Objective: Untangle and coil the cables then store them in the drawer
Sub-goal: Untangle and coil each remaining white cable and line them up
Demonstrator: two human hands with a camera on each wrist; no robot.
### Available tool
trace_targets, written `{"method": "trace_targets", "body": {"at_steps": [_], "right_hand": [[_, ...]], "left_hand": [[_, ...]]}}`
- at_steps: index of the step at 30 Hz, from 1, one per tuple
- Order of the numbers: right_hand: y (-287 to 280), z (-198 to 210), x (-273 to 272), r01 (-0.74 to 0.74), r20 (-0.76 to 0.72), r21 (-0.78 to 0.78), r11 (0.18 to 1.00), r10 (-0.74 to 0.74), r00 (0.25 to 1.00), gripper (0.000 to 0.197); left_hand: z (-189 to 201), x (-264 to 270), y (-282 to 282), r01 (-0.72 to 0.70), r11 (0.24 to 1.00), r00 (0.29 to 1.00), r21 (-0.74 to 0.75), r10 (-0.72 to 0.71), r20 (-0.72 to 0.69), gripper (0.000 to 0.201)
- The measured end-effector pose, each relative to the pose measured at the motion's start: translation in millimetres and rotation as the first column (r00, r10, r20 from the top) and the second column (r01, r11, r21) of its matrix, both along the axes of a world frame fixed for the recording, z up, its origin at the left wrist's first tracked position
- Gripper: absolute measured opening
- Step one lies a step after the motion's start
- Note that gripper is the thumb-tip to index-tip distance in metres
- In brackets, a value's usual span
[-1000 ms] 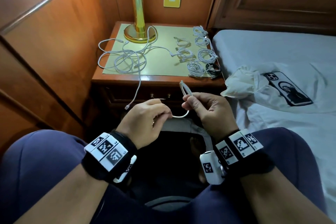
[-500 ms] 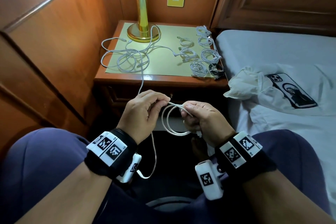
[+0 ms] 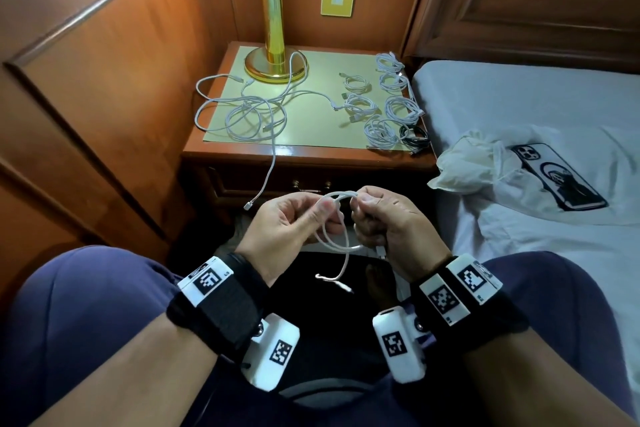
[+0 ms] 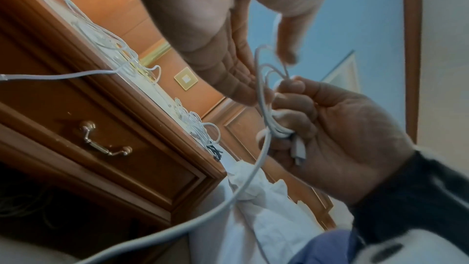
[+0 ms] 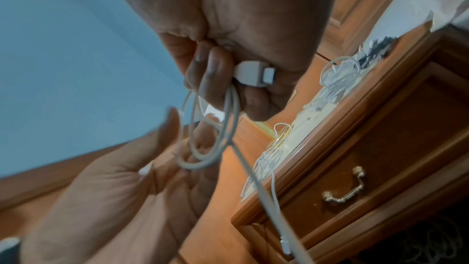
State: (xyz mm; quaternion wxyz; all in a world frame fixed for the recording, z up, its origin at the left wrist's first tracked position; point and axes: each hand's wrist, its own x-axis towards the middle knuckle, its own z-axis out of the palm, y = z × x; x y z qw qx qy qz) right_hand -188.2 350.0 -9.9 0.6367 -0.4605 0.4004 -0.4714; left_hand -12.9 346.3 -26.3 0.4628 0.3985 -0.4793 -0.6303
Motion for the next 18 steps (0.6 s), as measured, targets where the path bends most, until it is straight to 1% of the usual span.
{"method": "trace_targets", "body": {"at_steps": [1, 2, 4, 5, 8, 9, 10, 11, 12, 13, 14, 15, 16, 17, 18], "right_hand": [[-0.7, -0.4, 0.3, 0.009, -0.019, -0.007, 1.000, -0.009, 1.000, 0.019], [-1.4, -1.2, 0.6, 0.014, -0.032, -0.009, 1.000, -0.015, 0.999, 0.018], [-1.8, -1.8, 1.4, 0.015, -0.040, -0.012, 1.000, -0.015, 0.999, 0.019], [-1.8, -1.8, 1.9, 0.016, -0.053, -0.020, 1.000, -0.017, 0.998, 0.022], [-2.9, -1.6, 2.3, 0.018, -0.144, -0.068, 0.998, -0.027, 0.989, 0.028], [-3.7, -1.5, 2.5, 0.018, -0.167, -0.083, 0.996, -0.032, 0.985, 0.027], [-4.6, -1.6, 2.4, 0.020, -0.185, -0.097, 0.995, -0.038, 0.982, 0.026], [-5.7, -2.3, 2.4, 0.023, -0.197, -0.104, 0.994, -0.044, 0.979, 0.025], [-6.4, -3.5, 2.1, 0.025, -0.205, -0.103, 0.994, -0.046, 0.978, 0.024], [-6.5, -4.5, 2.5, 0.020, -0.203, -0.097, 0.995, -0.040, 0.978, 0.024], [-6.3, -6.3, 2.9, 0.011, -0.199, -0.089, 0.996, -0.028, 0.980, 0.024], [-5.7, -7.7, 3.4, -0.001, -0.199, -0.084, 0.996, -0.016, 0.980, 0.024], [-5.1, -9.0, 3.8, -0.007, -0.205, -0.081, 0.997, -0.010, 0.979, 0.025], [-4.9, -10.3, 3.9, -0.007, -0.210, -0.078, 0.997, -0.010, 0.978, 0.026], [-5.2, -11.3, 3.7, -0.003, -0.213, -0.076, 0.997, -0.013, 0.977, 0.029]], "left_hand": [[-2.1, -1.0, 0.6, 0.004, 0.999, 1.000, -0.038, -0.003, 0.009, 0.020], [-3.9, -2.0, 0.3, -0.013, 0.999, 1.000, -0.031, 0.013, -0.005, 0.017], [-4.0, -4.3, -1.4, -0.037, 0.997, 0.995, 0.060, 0.043, -0.089, 0.024], [-2.5, -4.5, -2.5, -0.022, 0.993, 0.987, 0.114, 0.040, -0.158, 0.027], [3.9, -1.7, -4.5, 0.100, 0.970, 0.934, 0.220, -0.016, -0.357, 0.028], [5.7, -0.2, -5.3, 0.129, 0.964, 0.922, 0.233, -0.030, -0.387, 0.029], [7.0, 0.6, -6.1, 0.142, 0.960, 0.921, 0.239, -0.040, -0.387, 0.029], [8.0, 0.3, -7.2, 0.138, 0.962, 0.936, 0.234, -0.049, -0.348, 0.025], [7.5, -0.3, -8.7, 0.101, 0.975, 0.967, 0.197, -0.049, -0.251, 0.019], [5.7, -0.8, -10.0, 0.044, 0.991, 0.994, 0.125, -0.032, -0.102, 0.014], [2.4, -1.1, -10.7, -0.012, 1.000, 0.998, 0.021, 0.010, 0.068, 0.014], [-2.0, -1.0, -11.0, -0.048, 0.995, 0.974, -0.091, 0.067, 0.215, 0.014], [-5.7, -1.2, -10.0, -0.070, 0.978, 0.938, -0.196, 0.131, 0.320, 0.013], [-8.7, -0.5, -8.7, -0.081, 0.959, 0.903, -0.270, 0.185, 0.387, 0.012], [-9.3, -0.1, -6.8, -0.089, 0.947, 0.884, -0.309, 0.218, 0.414, 0.011]]}}
